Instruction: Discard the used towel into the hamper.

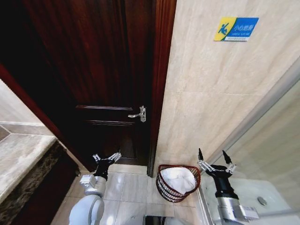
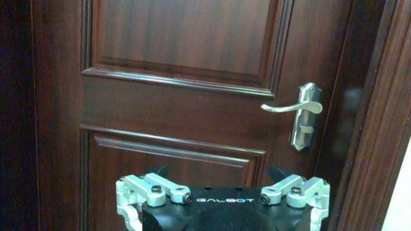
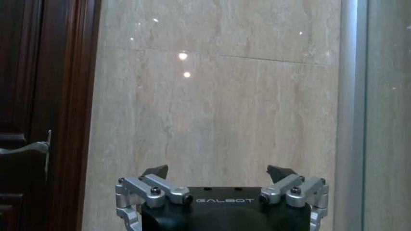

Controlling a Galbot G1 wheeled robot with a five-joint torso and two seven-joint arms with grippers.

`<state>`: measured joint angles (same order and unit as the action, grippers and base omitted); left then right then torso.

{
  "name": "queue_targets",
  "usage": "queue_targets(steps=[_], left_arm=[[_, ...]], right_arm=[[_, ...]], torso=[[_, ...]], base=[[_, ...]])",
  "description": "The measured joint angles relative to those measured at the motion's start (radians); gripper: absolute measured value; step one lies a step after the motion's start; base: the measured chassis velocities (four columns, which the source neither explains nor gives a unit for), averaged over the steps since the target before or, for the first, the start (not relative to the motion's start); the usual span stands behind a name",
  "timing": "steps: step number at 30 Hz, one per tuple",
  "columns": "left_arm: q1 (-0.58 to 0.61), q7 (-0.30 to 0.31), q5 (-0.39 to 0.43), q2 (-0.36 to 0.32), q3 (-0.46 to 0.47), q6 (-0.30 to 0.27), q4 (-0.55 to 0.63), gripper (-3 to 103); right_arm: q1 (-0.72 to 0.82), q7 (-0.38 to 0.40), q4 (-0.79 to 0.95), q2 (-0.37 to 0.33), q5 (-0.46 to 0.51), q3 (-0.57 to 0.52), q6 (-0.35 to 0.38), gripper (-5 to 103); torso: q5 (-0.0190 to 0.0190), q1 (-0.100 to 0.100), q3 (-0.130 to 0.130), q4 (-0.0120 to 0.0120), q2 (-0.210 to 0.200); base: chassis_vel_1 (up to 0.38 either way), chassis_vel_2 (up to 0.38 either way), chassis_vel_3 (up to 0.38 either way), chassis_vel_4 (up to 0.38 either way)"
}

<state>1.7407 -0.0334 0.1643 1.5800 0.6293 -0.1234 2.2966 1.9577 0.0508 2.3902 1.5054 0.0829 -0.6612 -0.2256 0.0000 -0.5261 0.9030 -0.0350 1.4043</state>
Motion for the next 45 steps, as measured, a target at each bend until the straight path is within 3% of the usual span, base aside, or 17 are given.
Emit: queue_targets(steps=[45], left_arm=[[0.0,0.0,0.0,0.0,0.0,0.0,0.0,100]], right_arm=[[0.0,0.0,0.0,0.0,0.0,0.0,0.0,100]], torso=[[0.0,0.001,-0.001,0.0,-0.002]], base=[[-0.014,-0.017,0.011,0.017]])
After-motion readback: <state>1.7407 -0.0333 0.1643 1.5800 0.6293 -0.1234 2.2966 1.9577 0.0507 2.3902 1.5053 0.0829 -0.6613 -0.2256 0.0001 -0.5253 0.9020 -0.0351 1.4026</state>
